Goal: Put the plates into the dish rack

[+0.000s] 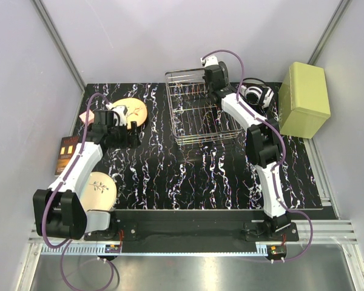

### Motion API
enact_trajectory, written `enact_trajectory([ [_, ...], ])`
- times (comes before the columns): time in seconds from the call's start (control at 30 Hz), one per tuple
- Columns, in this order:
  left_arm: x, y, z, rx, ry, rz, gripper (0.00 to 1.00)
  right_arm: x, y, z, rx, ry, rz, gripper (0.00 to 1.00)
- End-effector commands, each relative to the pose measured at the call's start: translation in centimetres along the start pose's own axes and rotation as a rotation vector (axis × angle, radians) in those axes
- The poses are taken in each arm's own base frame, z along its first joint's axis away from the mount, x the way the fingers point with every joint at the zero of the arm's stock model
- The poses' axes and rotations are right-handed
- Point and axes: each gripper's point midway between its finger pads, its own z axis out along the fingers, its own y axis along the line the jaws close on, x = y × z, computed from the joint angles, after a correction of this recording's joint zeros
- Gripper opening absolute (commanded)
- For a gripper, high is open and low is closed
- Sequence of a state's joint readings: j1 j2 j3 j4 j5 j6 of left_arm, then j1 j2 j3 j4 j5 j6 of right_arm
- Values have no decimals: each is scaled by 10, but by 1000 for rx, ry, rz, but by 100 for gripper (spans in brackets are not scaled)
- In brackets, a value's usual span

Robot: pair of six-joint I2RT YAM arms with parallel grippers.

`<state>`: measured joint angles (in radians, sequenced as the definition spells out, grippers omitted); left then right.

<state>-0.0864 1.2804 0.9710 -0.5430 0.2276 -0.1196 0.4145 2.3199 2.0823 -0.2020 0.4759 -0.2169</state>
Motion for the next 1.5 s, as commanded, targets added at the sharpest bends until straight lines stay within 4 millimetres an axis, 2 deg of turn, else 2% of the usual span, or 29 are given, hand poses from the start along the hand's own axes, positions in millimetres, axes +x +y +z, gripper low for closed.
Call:
enact_trajectory([
  [0.0, -5, 53, -2, -277, -20, 41, 86, -66, -34, -23, 64, -158, 102, 0],
  [0.03, -7, 57, -4, -293, -25, 50, 87, -64, -33, -22, 61, -152, 98, 13],
  [0.1, -9, 60, -7, -314, -38, 50, 87, -62, -33, -22, 63, -146, 96, 27],
  [0.13, -9, 61, -9, -316, -41, 46, 87, -62, -33, -23, 61, -146, 94, 38],
  [0.2, -7, 61, -10, -315, -40, 42, 87, -63, -33, -24, 57, -148, 92, 50],
  [0.23, -7, 62, -12, -317, -46, 44, 87, -65, -34, -26, 57, -151, 94, 60],
  [0.4, -8, 75, -24, -379, -61, 71, 87, -66, -42, -38, 61, -145, 87, 78],
  [0.43, -10, 82, -32, -409, -73, 69, 87, -73, -48, -47, 66, -156, 94, 80],
  [0.47, -11, 92, -40, -463, -81, 63, 88, -68, -49, -51, 65, -140, 87, 85],
  [0.5, -12, 97, -51, -482, -73, 99, 88, -77, -58, -66, 65, -152, 93, 88],
  [0.53, -10, 112, -62, -519, -65, 86, 88, -78, -61, -74, 61, -152, 89, 90],
  [0.57, -7, 119, -70, -530, -55, 83, 90, -68, -62, -80, 53, -129, 83, 93],
  [0.6, 0, 121, -85, -519, -34, 107, 91, -76, -66, -102, 8, -134, 108, 94],
  [0.63, 7, 138, -101, -535, -25, 63, 90, -74, -63, -114, -36, -125, 111, 95],
  [0.67, 13, 135, -106, -482, -21, 63, 90, -56, -53, -121, -97, -86, 100, 96],
  [0.7, 26, 134, -118, -455, 16, 118, 90, -63, -44, -149, -220, -103, 111, 97],
  [0.73, 36, 144, -129, -463, 34, 104, 90, -59, -33, -161, -299, -96, 132, 97],
  [0.77, 51, 147, -136, -470, 93, 144, 89, -36, -17, -170, -388, -50, 118, 98],
  [0.8, 59, 150, -141, -485, 125, 159, 88, -43, -1, -198, -544, -87, 127, 100],
  [0.87, 85, 158, -148, -496, 217, 168, 86, -24, 21, -216, -686, -46, 151, 100],
  [0.9, 98, 162, -152, -507, 264, 187, 87, -22, 35, -228, -786, -32, 167, 100],
  [0.97, 133, 177, -156, -557, 378, 152, 88, -19, 49, -238, -873, 24, 229, 100],
  [1.03, 153, 188, -157, -586, 436, 88, 89, -13, 62, -250, -972, 74, 258, 100],
  [1.1, 162, 191, -150, -541, 453, -12, 89, -13, 67, -257, -1015, 80, 266, 100],
  [1.13, 167, 200, -154, -550, 440, -98, 89, -12, 68, -256, -1017, 88, 266, 100],
  [1.17, 161, 204, -153, -534, 397, -133, 88, -12, 67, -258, -1017, 100, 262, 100],
  [1.23, 168, 216, -153, -532, 394, -201, 86, -11, 68, -256, -1024, 114, 248, 100],
  [1.33, 172, 227, -148, -540, 372, -206, 86, -13, 68, -256, -1027, 125, 243, 100],
  [1.47, 193, 223, -130, -487, 404, -204, 84, -13, 71, -253, -1028, 145, 258, 100],
])
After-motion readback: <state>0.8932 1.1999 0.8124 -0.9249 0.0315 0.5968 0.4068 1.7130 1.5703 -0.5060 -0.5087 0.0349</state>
